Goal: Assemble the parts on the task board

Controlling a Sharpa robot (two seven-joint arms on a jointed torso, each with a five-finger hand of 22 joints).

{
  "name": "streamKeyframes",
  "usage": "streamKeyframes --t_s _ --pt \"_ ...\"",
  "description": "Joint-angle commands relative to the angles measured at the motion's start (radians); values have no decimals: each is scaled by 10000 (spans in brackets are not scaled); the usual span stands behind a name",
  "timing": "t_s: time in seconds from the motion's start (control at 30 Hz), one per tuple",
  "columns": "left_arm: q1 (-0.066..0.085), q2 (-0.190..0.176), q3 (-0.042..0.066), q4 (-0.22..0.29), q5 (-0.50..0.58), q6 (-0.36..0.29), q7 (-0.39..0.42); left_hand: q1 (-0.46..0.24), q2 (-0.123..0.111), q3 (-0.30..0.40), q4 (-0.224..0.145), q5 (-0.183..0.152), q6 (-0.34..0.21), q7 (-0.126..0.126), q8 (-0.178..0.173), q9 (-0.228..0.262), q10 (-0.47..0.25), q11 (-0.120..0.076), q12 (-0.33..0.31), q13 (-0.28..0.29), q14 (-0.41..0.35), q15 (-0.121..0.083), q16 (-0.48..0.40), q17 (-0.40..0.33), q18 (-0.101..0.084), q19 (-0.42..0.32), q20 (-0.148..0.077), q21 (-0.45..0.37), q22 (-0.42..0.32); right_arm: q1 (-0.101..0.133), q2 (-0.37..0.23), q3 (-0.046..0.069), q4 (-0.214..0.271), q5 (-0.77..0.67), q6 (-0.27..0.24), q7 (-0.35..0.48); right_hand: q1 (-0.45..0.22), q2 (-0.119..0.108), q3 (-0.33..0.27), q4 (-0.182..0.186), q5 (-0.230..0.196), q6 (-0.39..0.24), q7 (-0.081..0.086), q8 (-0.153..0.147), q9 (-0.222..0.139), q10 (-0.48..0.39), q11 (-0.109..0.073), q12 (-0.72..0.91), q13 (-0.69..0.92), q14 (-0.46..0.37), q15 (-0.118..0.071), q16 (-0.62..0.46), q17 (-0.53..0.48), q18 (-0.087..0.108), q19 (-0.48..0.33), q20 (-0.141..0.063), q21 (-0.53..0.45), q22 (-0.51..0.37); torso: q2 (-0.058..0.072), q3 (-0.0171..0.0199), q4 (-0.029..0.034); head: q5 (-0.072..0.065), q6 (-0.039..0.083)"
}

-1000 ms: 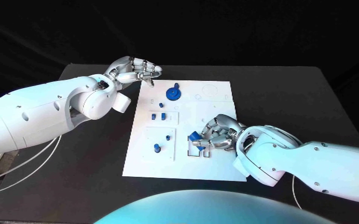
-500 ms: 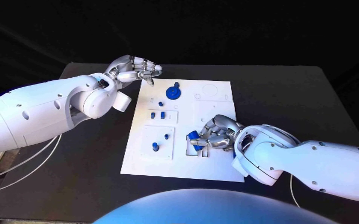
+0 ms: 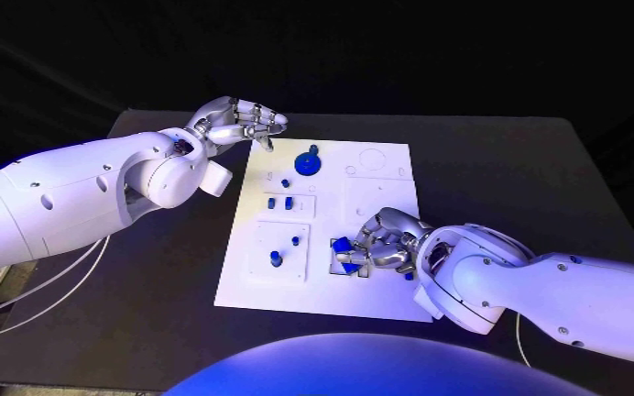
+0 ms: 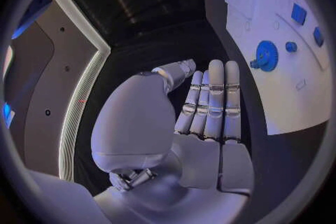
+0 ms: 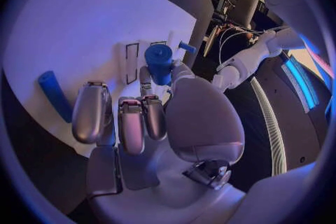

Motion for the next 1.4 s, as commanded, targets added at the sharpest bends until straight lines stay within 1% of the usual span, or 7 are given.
streamKeyframes --t_s 0.03,0.3,0.6,0.8,0.97,1.13,1.4 --pt "6 3 6 31 -23 28 68 -122 3 -20 -39 13 -71 26 35 15 -82 16 37 15 -23 18 23 12 124 -52 18 2 -11 -16 4 -2 61 -167 183 -15 -50 48 147 -67 33 650 -588 163 207 576 -67 43 1612 934 -59 40 2065 -198 109 -86 42 1781 3 3 1 4 1" --pt "6 -1 6 31 -26 27 59 -122 3 -20 -39 13 -71 26 35 15 -82 16 37 15 -23 18 23 12 124 -52 18 2 -11 -19 25 -2 -12 -159 349 -26 -757 36 13 -58 -18 740 -600 204 275 617 -83 95 1681 942 -80 50 2107 -206 124 -115 90 1790 2 -5 -3 -1 1" --pt "6 -10 6 32 -29 18 48 -122 3 -20 -39 13 -71 26 35 15 -82 16 37 15 -23 18 23 12 124 -52 18 2 -11 -19 72 -1 -126 -209 500 -55 -1416 336 -298 -48 -24 780 -633 261 369 655 -111 154 1759 950 -104 61 2150 -214 138 -136 146 1801 3 -1 8 -5 1" --pt "6 -12 6 31 -30 16 43 -122 3 -20 -39 13 -71 26 35 15 -82 16 37 15 -23 18 23 12 124 -52 18 2 -11 -18 121 -1 -177 -294 565 -71 -1538 343 -414 -51 -30 777 -636 274 393 656 -113 145 1759 951 -107 63 2160 -215 139 -139 153 1802 2 -6 -2 -11 1" --pt "6 -5 6 23 -30 21 28 -122 3 -20 -39 13 -71 26 35 15 -82 16 37 15 -23 18 23 12 124 -52 18 2 -11 -17 169 0 -248 -452 581 -105 -1831 316 -716 -47 -33 743 -626 287 438 630 -106 59 1709 942 -102 49 2112 -200 111 -138 61 1779 9 -5 6 -21 1" --pt "6 -6 6 22 -32 16 18 -122 3 -20 -39 13 -71 26 35 15 -82 16 37 15 -23 18 23 12 124 -52 18 2 -11 -16 213 0 -301 -613 552 -132 -2199 150 -1217 -36 -10 694 -608 310 506 596 -89 -56 1646 931 -87 30 2057 -187 84 -125 -16 1760 4 -5 2 -21 1" --pt "7 -14 6 26 -34 11 11 -127 10 -14 -65 15 -86 28 62 37 -120 18 88 27 -38 19 43 20 127 -50 24 0 -15 -16 227 0 -270 -773 541 -133 -2441 -22 -1517 -21 28 676 -603 333 553 596 -84 -69 1653 930 -81 27 2051 -184 78 -117 -31 1756 1 1 3 -11 1"
